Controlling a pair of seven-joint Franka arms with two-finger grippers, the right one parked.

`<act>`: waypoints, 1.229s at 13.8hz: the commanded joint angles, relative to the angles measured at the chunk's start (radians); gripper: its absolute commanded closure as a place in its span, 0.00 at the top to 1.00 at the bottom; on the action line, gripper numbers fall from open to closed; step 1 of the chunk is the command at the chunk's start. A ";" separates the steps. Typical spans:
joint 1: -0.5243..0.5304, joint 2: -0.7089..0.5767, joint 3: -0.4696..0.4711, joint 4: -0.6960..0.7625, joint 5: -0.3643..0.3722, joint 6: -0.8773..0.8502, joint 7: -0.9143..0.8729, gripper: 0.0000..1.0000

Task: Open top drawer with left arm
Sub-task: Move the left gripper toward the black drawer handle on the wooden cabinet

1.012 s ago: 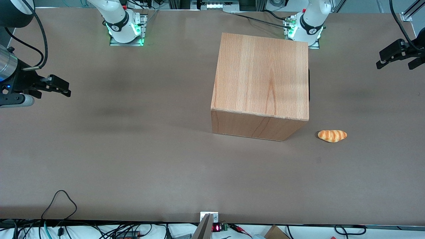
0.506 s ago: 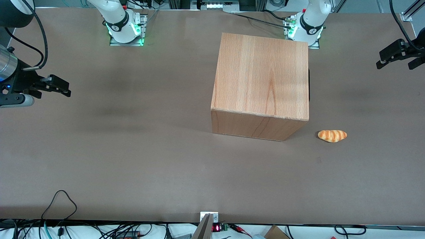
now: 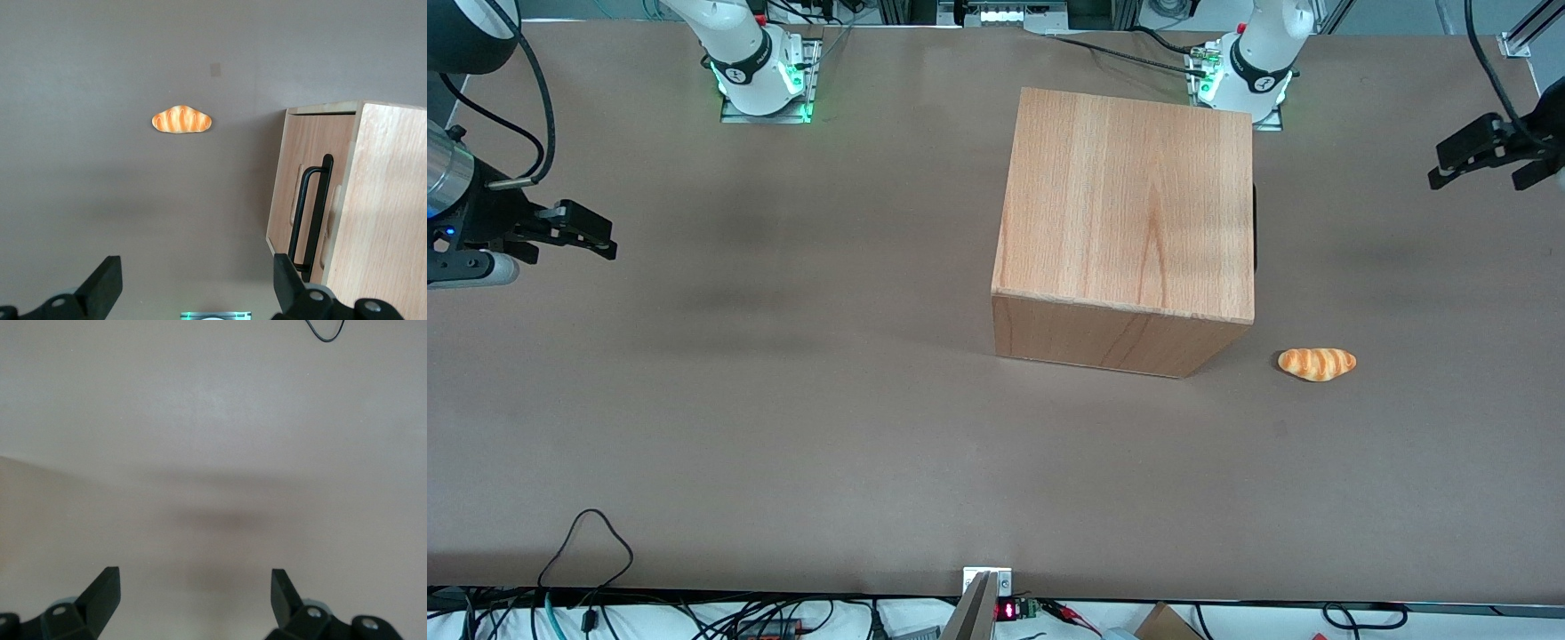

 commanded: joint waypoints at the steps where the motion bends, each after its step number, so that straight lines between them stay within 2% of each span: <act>1: -0.014 0.024 -0.001 -0.006 -0.016 -0.018 -0.022 1.00; 5: -0.019 0.024 -0.011 -0.071 -0.036 -0.007 -0.017 1.00; 8: -0.017 0.018 -0.053 -0.158 -0.056 0.052 -0.023 1.00; 17: -0.015 -0.010 -0.073 -0.419 -0.180 0.284 -0.006 1.00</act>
